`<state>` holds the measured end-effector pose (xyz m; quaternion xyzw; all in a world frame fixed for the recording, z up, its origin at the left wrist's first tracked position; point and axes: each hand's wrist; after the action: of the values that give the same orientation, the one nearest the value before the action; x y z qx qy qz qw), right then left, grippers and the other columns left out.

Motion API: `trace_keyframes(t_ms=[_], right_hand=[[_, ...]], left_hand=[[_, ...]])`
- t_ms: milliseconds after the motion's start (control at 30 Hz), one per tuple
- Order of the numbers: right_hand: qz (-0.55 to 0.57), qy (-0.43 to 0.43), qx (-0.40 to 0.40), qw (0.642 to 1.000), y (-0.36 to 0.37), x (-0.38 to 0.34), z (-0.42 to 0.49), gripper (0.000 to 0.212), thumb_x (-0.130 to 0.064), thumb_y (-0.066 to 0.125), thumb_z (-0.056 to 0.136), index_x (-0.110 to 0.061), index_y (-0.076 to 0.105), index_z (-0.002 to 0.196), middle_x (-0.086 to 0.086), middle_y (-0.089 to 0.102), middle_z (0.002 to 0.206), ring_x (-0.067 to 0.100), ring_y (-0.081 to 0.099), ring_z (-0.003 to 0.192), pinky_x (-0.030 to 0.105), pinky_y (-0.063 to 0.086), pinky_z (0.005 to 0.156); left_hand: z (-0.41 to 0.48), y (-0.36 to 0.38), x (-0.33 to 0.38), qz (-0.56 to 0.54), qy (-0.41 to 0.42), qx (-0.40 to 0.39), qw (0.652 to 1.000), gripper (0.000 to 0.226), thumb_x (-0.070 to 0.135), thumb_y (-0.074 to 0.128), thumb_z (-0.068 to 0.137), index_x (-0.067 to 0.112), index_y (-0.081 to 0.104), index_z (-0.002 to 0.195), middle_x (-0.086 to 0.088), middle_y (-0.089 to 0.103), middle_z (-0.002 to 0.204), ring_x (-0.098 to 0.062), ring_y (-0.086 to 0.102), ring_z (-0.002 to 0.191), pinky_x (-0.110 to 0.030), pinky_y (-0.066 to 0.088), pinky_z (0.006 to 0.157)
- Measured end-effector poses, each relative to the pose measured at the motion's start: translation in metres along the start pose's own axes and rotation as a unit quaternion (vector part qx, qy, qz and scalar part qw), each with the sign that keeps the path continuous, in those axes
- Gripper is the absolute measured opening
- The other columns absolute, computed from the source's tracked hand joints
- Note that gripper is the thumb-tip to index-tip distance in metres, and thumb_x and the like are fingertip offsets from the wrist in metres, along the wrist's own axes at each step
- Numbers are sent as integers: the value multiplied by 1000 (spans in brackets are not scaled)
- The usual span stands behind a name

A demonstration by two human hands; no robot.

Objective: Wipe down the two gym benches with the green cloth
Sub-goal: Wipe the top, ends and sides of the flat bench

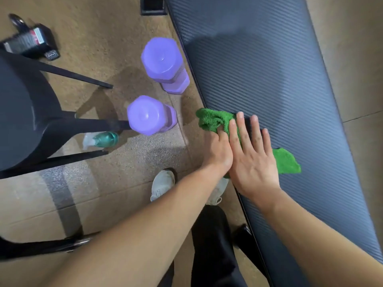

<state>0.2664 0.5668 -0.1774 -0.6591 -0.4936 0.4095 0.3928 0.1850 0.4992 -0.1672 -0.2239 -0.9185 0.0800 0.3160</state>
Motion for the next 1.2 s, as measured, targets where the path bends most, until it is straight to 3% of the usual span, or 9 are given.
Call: trace_keyframes(t_ms=[100,167,367,500,633,900,1000,1133,1200], right_hand=[[2,-43,20,999,-18,7,53,65,-32,24,98,-12,8,158,9,4,167,35,1,152,53,13,121],[0,-54,33,998,-30,7,91,64,-31,27,99,-12,12,158,8,6,167,36,3,152,53,14,121],[25,-9,54,998,-31,-4,84,65,-23,36,101,-13,8,159,8,2,167,36,-1,152,52,11,122],[25,-9,8,1000,-20,-9,39,74,-24,42,97,-11,4,159,10,1,166,37,0,152,54,16,120],[11,-38,-14,999,-31,-2,70,77,-29,48,95,-10,8,158,11,3,166,36,1,152,55,15,120],[16,-27,33,999,-77,-18,221,68,-29,34,99,-11,5,158,8,-3,167,36,-5,152,53,4,121],[38,2,33,999,-78,-24,214,66,-28,28,99,-12,3,159,7,-4,167,35,-4,152,53,6,122],[44,-2,-3,999,-65,-27,163,68,-25,37,100,-12,4,159,8,-2,167,34,-3,153,52,11,122],[35,-6,-16,999,-67,-22,162,73,-25,43,98,-12,4,159,9,-1,167,35,-1,153,54,12,121]], left_hand=[[37,-11,30,11,12,35,999,48,41,32,101,7,54,127,-17,59,132,-30,55,123,-33,40,105],[65,-18,52,1,47,69,997,50,44,32,98,10,54,129,-15,60,132,-30,56,123,-39,41,106],[75,-16,54,5,25,78,997,45,37,33,104,13,41,141,-11,51,143,-27,48,130,-34,33,109],[37,-22,44,13,-34,-18,999,39,30,28,107,15,38,141,7,46,127,-6,40,111,-14,26,86],[52,-30,60,31,-35,-17,999,34,21,33,105,9,45,135,-3,52,128,-13,47,116,-9,26,81],[149,-56,160,-42,3,74,996,42,35,30,106,13,49,136,-8,57,135,-25,53,125,-39,39,109],[143,-56,146,-27,25,58,998,45,39,28,105,21,41,145,-1,51,145,-20,47,132,-37,33,114],[123,-50,106,24,-55,39,997,69,68,24,82,32,41,139,-6,55,141,-28,52,128,-44,37,111],[122,-50,107,40,-80,26,996,69,66,24,79,28,46,133,-10,58,135,-31,55,124,-45,39,108]])
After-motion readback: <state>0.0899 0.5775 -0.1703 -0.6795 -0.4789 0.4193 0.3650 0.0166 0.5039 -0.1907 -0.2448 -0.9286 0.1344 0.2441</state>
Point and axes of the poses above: each hand's wrist, its own z-axis towards the middle knuckle, its own y-axis out of the palm, x = y × z
